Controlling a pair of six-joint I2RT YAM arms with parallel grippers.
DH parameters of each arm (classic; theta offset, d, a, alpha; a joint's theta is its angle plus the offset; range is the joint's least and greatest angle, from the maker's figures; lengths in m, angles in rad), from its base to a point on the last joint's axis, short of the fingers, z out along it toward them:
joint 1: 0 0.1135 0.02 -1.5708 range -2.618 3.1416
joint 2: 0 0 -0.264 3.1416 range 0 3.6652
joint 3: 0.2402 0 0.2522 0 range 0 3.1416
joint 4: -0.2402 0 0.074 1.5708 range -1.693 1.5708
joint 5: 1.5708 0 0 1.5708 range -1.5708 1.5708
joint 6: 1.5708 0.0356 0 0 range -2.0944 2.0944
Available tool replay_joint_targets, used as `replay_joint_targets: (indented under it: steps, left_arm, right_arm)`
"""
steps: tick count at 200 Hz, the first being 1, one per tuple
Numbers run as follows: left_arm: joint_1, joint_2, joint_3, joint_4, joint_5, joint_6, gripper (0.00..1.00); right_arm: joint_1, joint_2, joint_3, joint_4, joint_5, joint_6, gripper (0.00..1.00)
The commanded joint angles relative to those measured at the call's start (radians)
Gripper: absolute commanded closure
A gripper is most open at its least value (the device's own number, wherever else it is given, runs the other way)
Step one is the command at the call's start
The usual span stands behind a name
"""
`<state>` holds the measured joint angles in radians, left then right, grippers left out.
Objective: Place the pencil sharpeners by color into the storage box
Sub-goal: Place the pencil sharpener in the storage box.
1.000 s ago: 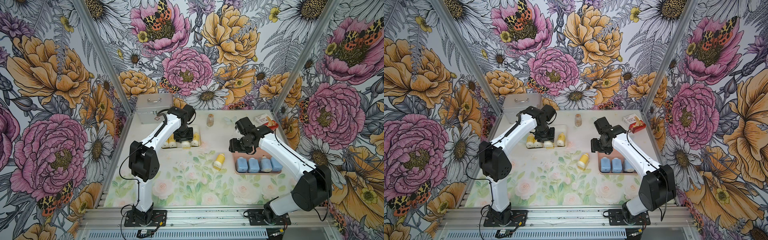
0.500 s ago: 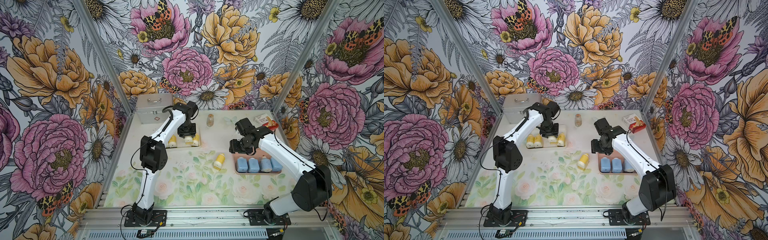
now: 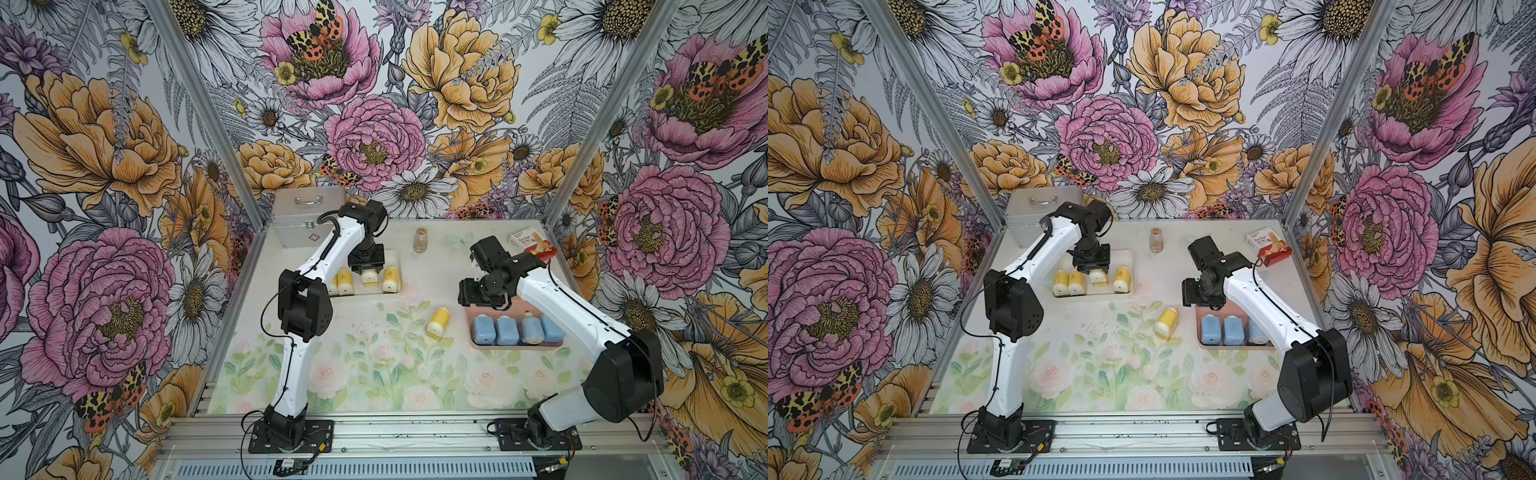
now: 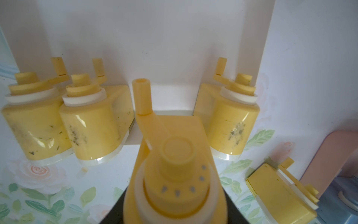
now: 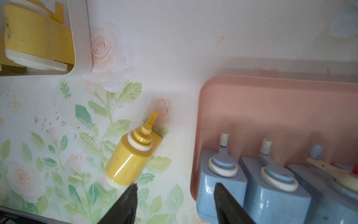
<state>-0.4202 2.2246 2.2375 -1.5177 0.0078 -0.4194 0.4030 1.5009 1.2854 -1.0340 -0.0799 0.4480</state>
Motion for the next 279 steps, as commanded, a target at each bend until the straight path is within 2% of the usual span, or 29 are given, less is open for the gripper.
replay_joint_targets:
  steps: [1,66,143,279]
  left_arm:
    - [0.015,0.026,0.049,0.002,-0.019,0.025,0.66]
    - [0.025,0.122,0.112,0.003,0.005,0.017,0.66]
    - [-0.029,0.199,0.181,0.004,0.022,-0.046,0.66]
    - [-0.047,0.188,0.113,0.007,-0.003,-0.067,0.66]
  right_arm:
    - [0.008,0.005,0.005,0.023,0.008,0.005,0.35]
    - [0.008,0.025,0.003,0.023,0.011,0.006,0.35]
    - [0.008,0.044,0.008,0.032,0.002,-0.006,0.35]
    - [0.007,0.034,0.0,0.038,-0.005,-0.014,0.35]
